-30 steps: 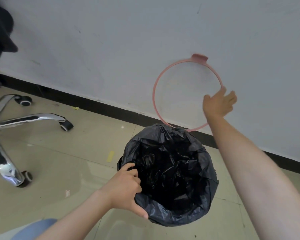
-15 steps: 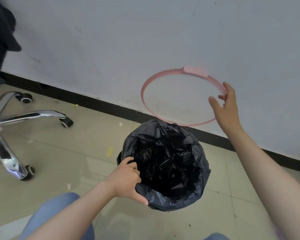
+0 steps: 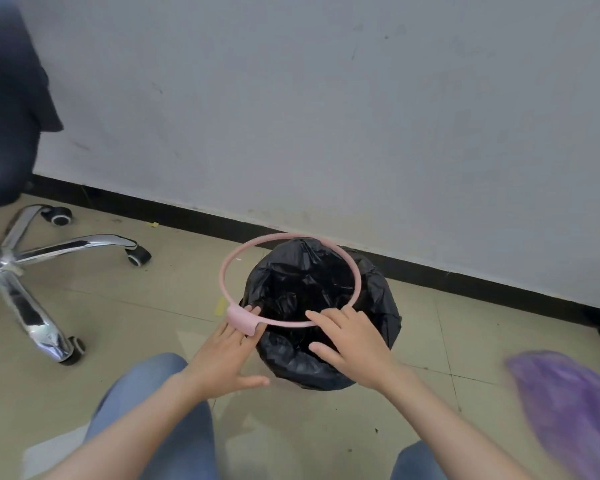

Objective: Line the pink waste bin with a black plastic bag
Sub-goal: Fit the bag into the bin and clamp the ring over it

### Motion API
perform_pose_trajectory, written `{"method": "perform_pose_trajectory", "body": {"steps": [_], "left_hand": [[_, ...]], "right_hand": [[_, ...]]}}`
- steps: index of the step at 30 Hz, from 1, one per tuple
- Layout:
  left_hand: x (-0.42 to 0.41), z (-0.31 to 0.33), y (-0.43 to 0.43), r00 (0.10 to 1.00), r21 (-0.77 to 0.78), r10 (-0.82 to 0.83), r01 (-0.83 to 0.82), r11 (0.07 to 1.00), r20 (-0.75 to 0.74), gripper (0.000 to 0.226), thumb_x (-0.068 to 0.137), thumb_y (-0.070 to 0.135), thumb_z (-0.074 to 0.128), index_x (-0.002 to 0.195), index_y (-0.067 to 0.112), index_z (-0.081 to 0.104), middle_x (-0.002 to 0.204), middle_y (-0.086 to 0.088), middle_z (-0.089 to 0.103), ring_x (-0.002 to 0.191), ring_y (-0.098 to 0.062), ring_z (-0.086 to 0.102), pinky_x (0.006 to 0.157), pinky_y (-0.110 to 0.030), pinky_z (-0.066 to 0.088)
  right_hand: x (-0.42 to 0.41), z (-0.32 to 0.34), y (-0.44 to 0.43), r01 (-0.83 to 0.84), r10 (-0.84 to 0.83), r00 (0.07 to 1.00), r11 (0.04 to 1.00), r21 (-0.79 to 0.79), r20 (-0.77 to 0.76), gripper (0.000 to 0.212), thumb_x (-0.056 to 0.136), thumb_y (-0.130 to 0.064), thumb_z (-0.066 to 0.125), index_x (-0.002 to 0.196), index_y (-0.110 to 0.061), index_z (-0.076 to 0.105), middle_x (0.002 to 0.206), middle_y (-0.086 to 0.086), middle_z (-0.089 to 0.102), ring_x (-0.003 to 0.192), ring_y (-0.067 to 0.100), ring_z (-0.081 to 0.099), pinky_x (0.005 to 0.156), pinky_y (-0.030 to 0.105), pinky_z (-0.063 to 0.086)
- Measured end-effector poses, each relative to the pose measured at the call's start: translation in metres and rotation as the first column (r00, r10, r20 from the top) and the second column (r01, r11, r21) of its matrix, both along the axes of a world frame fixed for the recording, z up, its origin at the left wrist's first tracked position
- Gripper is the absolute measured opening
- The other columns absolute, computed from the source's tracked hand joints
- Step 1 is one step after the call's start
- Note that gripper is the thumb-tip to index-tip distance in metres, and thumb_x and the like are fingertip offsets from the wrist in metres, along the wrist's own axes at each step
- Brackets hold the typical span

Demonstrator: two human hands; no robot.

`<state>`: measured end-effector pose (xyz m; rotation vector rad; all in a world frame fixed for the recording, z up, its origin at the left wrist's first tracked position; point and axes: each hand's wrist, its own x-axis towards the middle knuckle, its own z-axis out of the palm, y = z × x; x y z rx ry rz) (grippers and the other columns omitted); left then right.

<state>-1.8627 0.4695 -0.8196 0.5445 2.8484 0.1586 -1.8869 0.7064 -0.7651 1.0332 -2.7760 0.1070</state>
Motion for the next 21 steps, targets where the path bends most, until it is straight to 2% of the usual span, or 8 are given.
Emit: {"method": "perform_pose_trajectory", "body": {"steps": [2, 4, 7, 9, 12, 15, 18, 21], "left_hand": [[0.002, 0.003, -0.001, 1.000, -0.009, -0.006, 0.006, 1.000, 0.006, 0.086, 0.082, 0.071, 0.004, 0.133, 0.013, 0.038, 0.133, -0.008, 0.053, 0.137, -0.029, 0.016, 0.112, -0.031, -0.003], [-0.001, 0.006, 0.002, 1.000, -0.021, -0.001, 0.001, 1.000, -0.014, 0.081, 0.082, 0.071, 0.004, 0.128, 0.016, 0.044, 0.127, -0.006, 0.060, 0.127, -0.023, 0.030, 0.112, -0.030, -0.004], [-0.006, -0.001, 0.000, 0.998, -0.037, -0.028, 0.026, 0.999, -0.055, 0.081, 0.082, 0.071, 0.003, 0.125, 0.020, 0.048, 0.127, -0.005, 0.061, 0.129, -0.023, 0.031, 0.114, -0.032, 0.008], [-0.007, -0.002, 0.001, 0.997, 0.064, -0.039, 0.043, 0.997, -0.066, 0.092, 0.076, 0.077, 0.002, 0.134, 0.017, 0.042, 0.145, -0.006, 0.040, 0.140, -0.023, 0.018, 0.116, -0.033, 0.012], [-0.005, -0.006, 0.002, 0.998, 0.253, 0.040, -0.029, 0.967, -0.038, 0.110, 0.062, 0.086, 0.018, 0.146, 0.016, 0.007, 0.152, 0.004, -0.004, 0.139, -0.011, -0.009, 0.115, -0.030, -0.001], [-0.003, -0.012, 0.001, 0.985, 0.295, 0.170, -0.159, 0.942, -0.012, 0.114, 0.057, 0.078, 0.028, 0.145, 0.014, -0.005, 0.157, -0.003, -0.004, 0.144, -0.018, -0.006, 0.113, -0.026, -0.002], [-0.001, -0.015, 0.005, 0.976, 0.367, 0.219, -0.211, 0.906, 0.020, 0.119, 0.060, 0.073, 0.051, 0.145, 0.012, -0.006, 0.157, -0.007, 0.002, 0.144, -0.021, 0.003, 0.117, -0.030, 0.006], [0.000, -0.013, 0.006, 0.970, 0.416, 0.244, -0.228, 0.880, 0.016, 0.117, 0.068, 0.053, 0.070, 0.145, 0.011, -0.007, 0.156, -0.009, 0.004, 0.144, -0.021, 0.006, 0.119, -0.033, 0.012]], "right_hand": [[-0.002, -0.009, 0.000, 0.002, 0.001, 0.999, 0.998, 0.060, -0.040, 0.037, 0.081, -0.043, 0.051, 0.110, -0.022, 0.062, 0.069, -0.008, 0.064, 0.059, 0.014, 0.056, 0.049, 0.022, 0.048], [-0.009, -0.011, 0.003, -0.040, 0.048, 0.996, 0.994, 0.100, -0.076, 0.019, 0.070, -0.038, 0.074, 0.086, -0.027, 0.071, 0.058, -0.009, 0.058, 0.054, 0.015, 0.051, 0.044, 0.023, 0.042], [-0.017, -0.004, 0.016, -0.027, 0.037, 0.996, 0.992, 0.123, -0.076, 0.011, 0.074, -0.034, 0.069, 0.066, -0.027, 0.069, 0.055, -0.010, 0.058, 0.055, 0.017, 0.054, 0.045, 0.024, 0.042], [-0.020, 0.002, 0.032, 0.027, -0.021, 0.998, 0.994, 0.106, -0.060, 0.029, 0.081, -0.036, 0.045, 0.068, -0.026, 0.068, 0.057, -0.010, 0.061, 0.058, 0.018, 0.058, 0.047, 0.023, 0.044], [-0.020, 0.002, 0.063, 0.039, -0.041, 0.999, 0.998, 0.051, 0.032, 0.033, 0.084, -0.034, 0.039, 0.082, -0.021, 0.070, 0.069, -0.005, 0.068, 0.072, 0.022, 0.066, 0.056, 0.027, 0.055], [-0.013, -0.008, 0.076, 0.075, -0.078, 0.992, 0.997, 0.038, 0.101, 0.022, 0.086, -0.025, 0.049, 0.088, -0.016, 0.069, 0.087, 0.003, 0.073, 0.097, 0.031, 0.068, 0.073, 0.035, 0.059], [-0.008, -0.023, 0.078, 0.101, -0.111, 0.979, 0.992, 0.070, 0.173, 0.012, 0.081, -0.012, 0.067, 0.093, -0.014, 0.069, 0.106, 0.014, 0.071, 0.112, 0.037, 0.060, 0.088, 0.044, 0.052], [-0.002, -0.031, 0.088, 0.160, -0.169, 0.957, 0.986, 0.057, 0.236, 0.013, 0.086, -0.010, 0.061, 0.097, -0.012, 0.067, 0.122, 0.020, 0.062, 0.125, 0.039, 0.048, 0.098, 0.047, 0.043]]}}
